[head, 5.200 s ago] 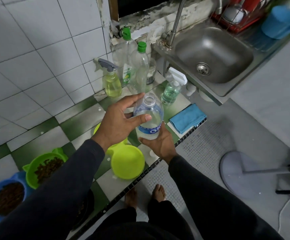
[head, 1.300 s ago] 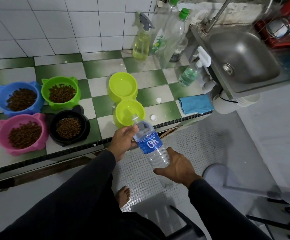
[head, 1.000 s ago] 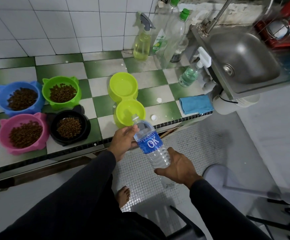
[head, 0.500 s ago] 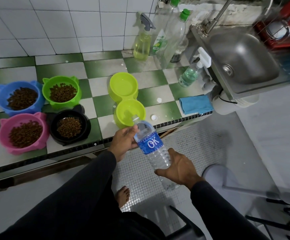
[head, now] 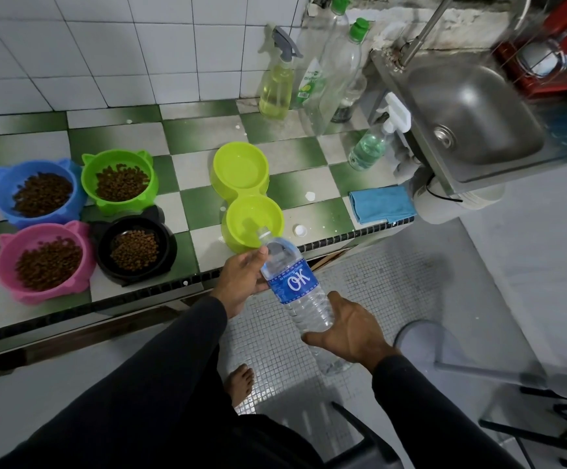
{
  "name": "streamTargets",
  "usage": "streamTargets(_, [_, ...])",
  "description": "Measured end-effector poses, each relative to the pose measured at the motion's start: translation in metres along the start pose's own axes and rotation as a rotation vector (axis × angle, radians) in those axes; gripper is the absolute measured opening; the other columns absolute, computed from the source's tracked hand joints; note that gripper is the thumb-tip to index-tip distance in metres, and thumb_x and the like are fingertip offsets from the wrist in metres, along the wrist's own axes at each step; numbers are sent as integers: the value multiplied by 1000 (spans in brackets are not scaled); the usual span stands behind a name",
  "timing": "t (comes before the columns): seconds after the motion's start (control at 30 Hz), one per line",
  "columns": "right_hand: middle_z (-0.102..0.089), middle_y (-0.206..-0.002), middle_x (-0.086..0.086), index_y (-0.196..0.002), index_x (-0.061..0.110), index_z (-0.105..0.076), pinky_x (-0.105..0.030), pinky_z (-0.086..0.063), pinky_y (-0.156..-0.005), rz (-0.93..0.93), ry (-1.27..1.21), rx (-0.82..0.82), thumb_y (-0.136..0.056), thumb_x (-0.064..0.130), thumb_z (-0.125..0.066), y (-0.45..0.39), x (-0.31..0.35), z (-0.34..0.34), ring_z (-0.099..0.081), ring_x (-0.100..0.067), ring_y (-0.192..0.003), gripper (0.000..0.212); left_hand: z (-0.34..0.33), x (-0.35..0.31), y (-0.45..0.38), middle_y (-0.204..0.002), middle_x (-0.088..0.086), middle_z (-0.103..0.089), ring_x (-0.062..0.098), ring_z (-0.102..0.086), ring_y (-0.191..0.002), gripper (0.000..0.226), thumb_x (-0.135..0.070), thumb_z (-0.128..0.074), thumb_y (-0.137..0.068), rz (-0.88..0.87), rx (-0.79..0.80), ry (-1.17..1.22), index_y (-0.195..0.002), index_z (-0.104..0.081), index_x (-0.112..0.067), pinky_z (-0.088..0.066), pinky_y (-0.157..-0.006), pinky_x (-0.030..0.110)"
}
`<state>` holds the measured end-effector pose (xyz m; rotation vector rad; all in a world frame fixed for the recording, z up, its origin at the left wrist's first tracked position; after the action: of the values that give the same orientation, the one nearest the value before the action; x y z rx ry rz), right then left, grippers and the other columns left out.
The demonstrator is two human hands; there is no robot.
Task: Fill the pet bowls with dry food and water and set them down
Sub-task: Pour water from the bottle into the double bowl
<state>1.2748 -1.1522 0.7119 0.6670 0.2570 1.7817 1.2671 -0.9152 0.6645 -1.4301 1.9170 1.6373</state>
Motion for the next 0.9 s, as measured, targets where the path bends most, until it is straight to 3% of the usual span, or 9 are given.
streamTargets(0.43, [-60, -82, 15, -103, 38, -45, -22, -43, -60, 5, 9, 16, -54, 80, -67, 1, 2, 3, -58, 1, -70, 68, -1, -1, 2, -119, 5, -76, 26, -75, -107, 41, -42, -57, -102, 1, -6, -28, -128, -65, -12, -59, -96, 53])
streamTargets(0.9, [-63, -86, 13, -106, 38, -45, -30, -55, -70, 10, -5, 26, -55, 80, -67, 0, -1, 3, -61, -2, -74, 69, -3, -5, 6, -111, 0, -79, 23, -76, -103, 31, -42, -56, -103, -6, 5, -31, -121, -67, -18, -62, -90, 47])
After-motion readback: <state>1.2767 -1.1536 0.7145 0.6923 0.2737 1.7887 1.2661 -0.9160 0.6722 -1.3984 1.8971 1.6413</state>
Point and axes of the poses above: each hand's wrist, its own y-axis away from the middle knuckle, its own z-axis out of the back of the hand, x = y × z, the point moved 1 cm from there along -y, towards the middle knuckle
